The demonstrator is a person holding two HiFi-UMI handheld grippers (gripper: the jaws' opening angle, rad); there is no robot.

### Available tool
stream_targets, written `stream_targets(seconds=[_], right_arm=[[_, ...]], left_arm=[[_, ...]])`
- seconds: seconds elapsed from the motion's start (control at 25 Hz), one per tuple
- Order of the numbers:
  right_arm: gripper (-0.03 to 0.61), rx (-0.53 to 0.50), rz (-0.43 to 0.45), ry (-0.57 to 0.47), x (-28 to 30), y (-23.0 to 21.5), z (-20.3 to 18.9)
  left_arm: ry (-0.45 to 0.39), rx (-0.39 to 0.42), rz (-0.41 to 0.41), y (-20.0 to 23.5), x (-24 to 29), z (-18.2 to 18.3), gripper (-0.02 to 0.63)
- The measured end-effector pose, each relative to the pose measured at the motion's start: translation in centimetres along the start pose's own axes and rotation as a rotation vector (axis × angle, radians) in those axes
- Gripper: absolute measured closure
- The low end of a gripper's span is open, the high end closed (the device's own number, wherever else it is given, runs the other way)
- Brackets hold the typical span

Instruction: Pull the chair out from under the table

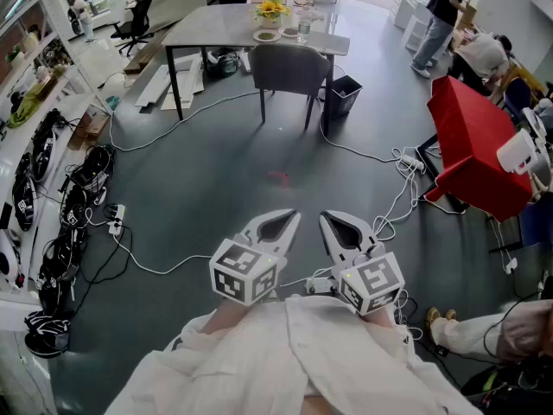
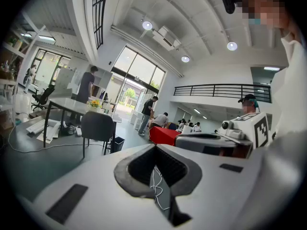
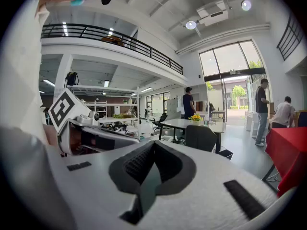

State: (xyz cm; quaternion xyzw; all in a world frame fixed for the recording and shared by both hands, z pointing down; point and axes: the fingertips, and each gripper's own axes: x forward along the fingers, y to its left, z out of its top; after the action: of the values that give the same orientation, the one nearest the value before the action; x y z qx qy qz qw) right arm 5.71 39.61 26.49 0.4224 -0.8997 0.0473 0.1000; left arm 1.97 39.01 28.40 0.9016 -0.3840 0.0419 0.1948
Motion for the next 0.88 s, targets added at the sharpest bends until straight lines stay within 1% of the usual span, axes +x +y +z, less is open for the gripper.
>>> stream_targets(seconds=[0.12,0.24,0.48,0.68,0.8,0.88], right_arm=[[0.575,-0.007,0.017,0.017,0.2,-0.1,-0.2],[0.575,-0.014,0.022,0.023,0.5,-0.2,-0.2],[0.576,-0.023,0.021,0.025,0.9,-0.5,0.0],[0.575,0.010,-0.022,-0.003,1.8,-1.3,0.6],[0.575,0.032,-0.038,-0.035,2.6,-1.1,0.8],[0.575,0.034,-0.047,-0.028,3.2,-0.6,0.4]], left_arm=[[0.009,0.002,-0.007,0.1,0.3,0.1,0.600],[0.011,0.014,0.003,0.5,0.5,0.1,0.598],[0.005,0.087,0.032,0.6,0.3,0.8,0.598],[0.010,0.101,0.032,1.3,-0.2,1.0,0.600],[0.027,0.106,0.030,2.4,-0.7,0.3,0.600],[0.039,0.102,0.020,3.1,-0.9,-0.2,0.600]])
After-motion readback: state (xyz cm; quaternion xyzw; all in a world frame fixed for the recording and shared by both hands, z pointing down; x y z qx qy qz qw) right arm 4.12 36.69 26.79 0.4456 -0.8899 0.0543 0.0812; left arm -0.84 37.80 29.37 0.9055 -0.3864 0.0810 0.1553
